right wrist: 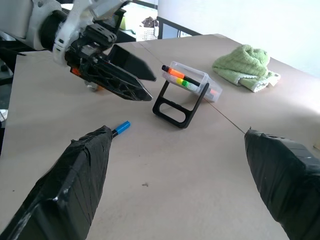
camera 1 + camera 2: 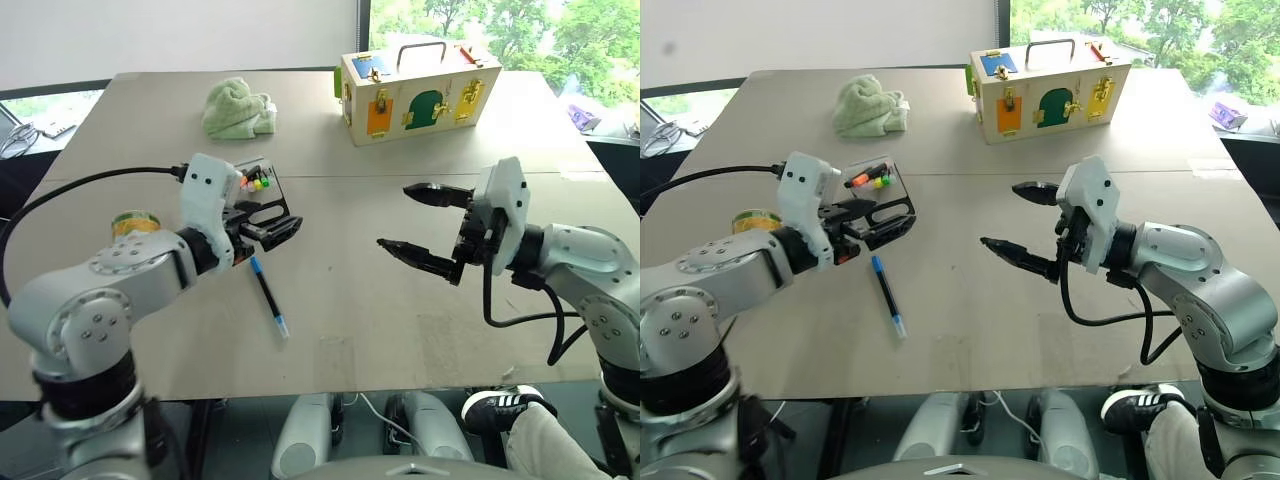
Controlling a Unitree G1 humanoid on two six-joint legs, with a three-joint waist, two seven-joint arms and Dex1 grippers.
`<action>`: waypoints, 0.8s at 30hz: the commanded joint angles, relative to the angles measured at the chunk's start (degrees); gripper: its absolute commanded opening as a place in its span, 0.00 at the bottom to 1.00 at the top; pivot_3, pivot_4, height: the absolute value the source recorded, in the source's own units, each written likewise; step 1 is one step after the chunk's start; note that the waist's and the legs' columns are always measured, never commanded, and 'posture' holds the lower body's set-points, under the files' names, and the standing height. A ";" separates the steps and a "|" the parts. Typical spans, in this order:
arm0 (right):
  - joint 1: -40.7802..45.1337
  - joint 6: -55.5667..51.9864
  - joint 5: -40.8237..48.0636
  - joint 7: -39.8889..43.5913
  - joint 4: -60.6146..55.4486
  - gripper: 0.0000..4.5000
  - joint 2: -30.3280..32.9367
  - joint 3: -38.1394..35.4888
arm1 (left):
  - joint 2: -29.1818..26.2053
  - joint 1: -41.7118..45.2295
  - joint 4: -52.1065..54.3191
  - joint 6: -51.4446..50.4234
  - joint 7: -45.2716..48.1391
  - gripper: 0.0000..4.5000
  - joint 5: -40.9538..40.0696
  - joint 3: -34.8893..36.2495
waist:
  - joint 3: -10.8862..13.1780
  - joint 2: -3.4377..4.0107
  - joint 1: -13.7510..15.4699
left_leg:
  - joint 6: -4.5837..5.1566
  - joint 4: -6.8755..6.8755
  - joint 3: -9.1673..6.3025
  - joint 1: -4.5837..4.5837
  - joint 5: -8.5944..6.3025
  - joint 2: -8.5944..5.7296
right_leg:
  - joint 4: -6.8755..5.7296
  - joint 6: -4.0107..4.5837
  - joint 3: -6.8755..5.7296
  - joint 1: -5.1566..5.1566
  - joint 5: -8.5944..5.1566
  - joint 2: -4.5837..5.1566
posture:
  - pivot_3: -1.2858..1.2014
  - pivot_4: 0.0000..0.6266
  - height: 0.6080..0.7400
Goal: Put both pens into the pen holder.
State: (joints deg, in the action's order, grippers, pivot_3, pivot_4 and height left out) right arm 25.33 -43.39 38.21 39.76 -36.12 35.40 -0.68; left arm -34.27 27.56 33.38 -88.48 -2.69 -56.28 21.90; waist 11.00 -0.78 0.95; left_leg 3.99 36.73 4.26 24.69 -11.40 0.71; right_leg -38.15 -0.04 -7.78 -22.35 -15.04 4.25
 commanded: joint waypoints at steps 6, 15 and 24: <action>0.22 1.08 0.69 2.36 -0.89 1.00 2.59 -0.48 | 2.93 -2.43 -12.99 -4.02 -37.59 0.96 -24.56 0.98 | 0.02 -0.05 0.27 | -0.01 0.02 -0.03 -0.07 0.00 0.02 | -0.03 0.17 0.10 0.02 0.09 0.03 | 0.52 0.24 1.00; -5.32 6.64 3.57 21.87 0.52 1.00 15.61 -3.78 | -2.45 -5.60 -16.08 27.63 -73.42 0.96 -56.72 -18.60 | 0.01 -0.18 1.29 | 0.03 0.06 -0.05 -0.08 -0.03 -0.06 | 0.06 0.27 0.07 0.10 0.16 0.19 | 0.52 0.24 1.00; -3.94 13.83 -1.11 26.66 4.61 1.00 15.36 0.31 | 6.59 -2.67 -19.71 30.85 -87.01 0.85 -56.72 -20.25 | -0.05 -0.18 1.50 | 0.03 0.02 -0.03 -0.59 -0.03 -0.07 | 0.11 0.21 0.07 0.65 0.11 0.13 | 0.52 0.24 1.00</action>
State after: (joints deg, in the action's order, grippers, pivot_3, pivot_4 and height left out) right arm 20.74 -30.98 37.62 66.02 -30.89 51.04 -0.29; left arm -29.51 25.58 14.90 -57.73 -85.99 -111.47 3.85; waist 10.96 -0.96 2.45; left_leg 4.02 36.75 4.23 24.10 -11.43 0.62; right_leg -38.03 0.18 -7.70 -21.68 -14.92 4.39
